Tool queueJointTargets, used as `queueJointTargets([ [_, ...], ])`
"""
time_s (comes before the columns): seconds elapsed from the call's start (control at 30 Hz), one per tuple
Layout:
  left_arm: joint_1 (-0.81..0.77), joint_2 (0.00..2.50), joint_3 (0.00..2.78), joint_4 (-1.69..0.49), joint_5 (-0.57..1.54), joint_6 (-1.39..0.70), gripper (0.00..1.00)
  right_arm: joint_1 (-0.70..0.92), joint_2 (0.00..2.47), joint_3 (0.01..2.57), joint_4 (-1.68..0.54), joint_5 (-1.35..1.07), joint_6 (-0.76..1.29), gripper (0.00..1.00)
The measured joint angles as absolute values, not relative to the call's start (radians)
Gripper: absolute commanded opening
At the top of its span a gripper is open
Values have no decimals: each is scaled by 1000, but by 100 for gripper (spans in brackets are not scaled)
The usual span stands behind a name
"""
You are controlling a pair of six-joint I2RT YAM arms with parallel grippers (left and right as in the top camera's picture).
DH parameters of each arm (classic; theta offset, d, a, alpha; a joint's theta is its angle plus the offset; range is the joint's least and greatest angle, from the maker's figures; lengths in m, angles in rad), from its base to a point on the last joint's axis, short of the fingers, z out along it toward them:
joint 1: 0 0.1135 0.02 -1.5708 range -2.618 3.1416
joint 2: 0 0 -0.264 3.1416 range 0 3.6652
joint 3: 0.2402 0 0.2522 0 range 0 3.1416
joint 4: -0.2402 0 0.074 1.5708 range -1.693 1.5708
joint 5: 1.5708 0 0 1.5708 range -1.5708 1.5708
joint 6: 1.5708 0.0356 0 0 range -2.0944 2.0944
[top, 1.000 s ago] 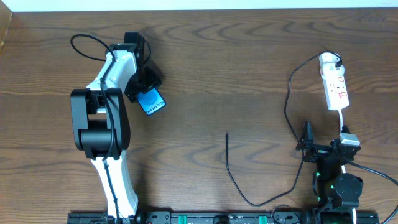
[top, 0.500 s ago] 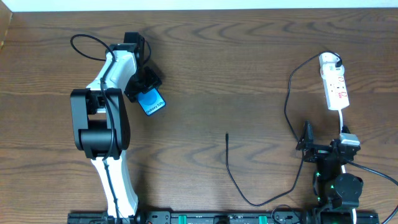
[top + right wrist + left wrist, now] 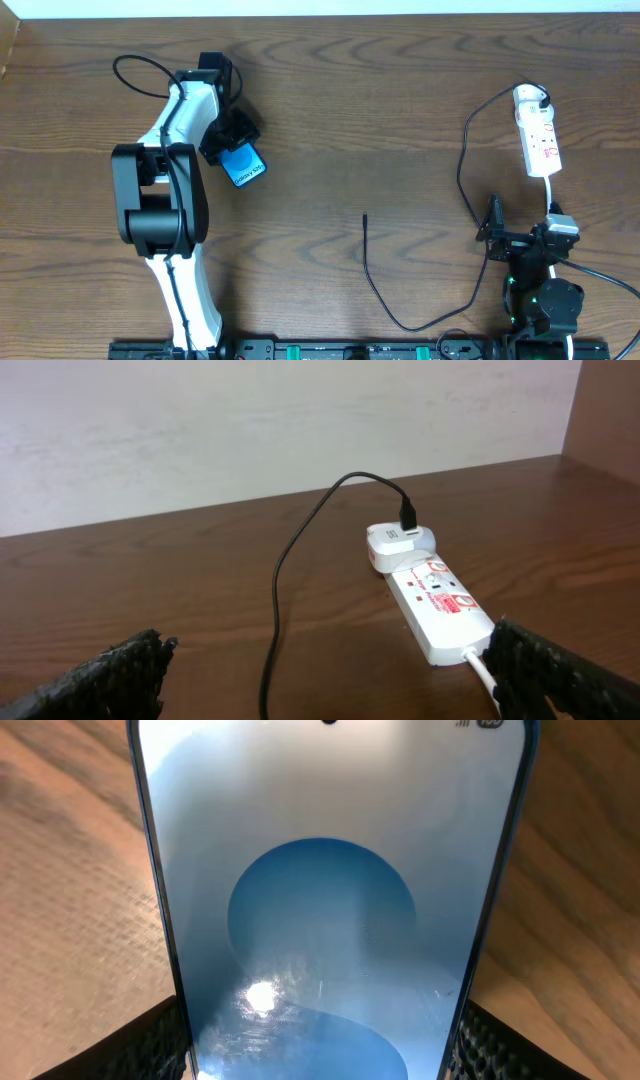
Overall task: Plug charger to phone and switch on socket
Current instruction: 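Lift the phone with the left gripper and turn it upright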
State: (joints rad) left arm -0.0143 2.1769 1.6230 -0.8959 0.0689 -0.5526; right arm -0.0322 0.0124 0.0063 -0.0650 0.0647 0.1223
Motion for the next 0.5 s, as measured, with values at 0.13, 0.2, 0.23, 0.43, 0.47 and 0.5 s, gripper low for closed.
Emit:
queueJointTargets([
  [0.13, -14, 2140, 1623, -908, 69, -553, 7, -32, 12, 7, -65, 65, 122, 99],
  [0.2, -14, 2126, 1623, -913, 69, -553, 7, -32, 12, 7, -65, 65, 122, 99],
  [0.23, -14, 2120, 1623, -914, 69, -553, 7, -32, 12, 7, -65, 65, 122, 99],
  [0.43, -14, 2106, 1623, -916, 88, -552, 7, -32, 12, 7, -65, 65, 122, 99],
  [0.47, -14, 2099, 1623, -916, 111, -553, 7, -32, 12, 6, -65, 65, 122, 99],
  [0.5, -14, 2092, 1623, -917, 130, -553, 7, -32, 12, 6, -65, 65, 122, 99],
])
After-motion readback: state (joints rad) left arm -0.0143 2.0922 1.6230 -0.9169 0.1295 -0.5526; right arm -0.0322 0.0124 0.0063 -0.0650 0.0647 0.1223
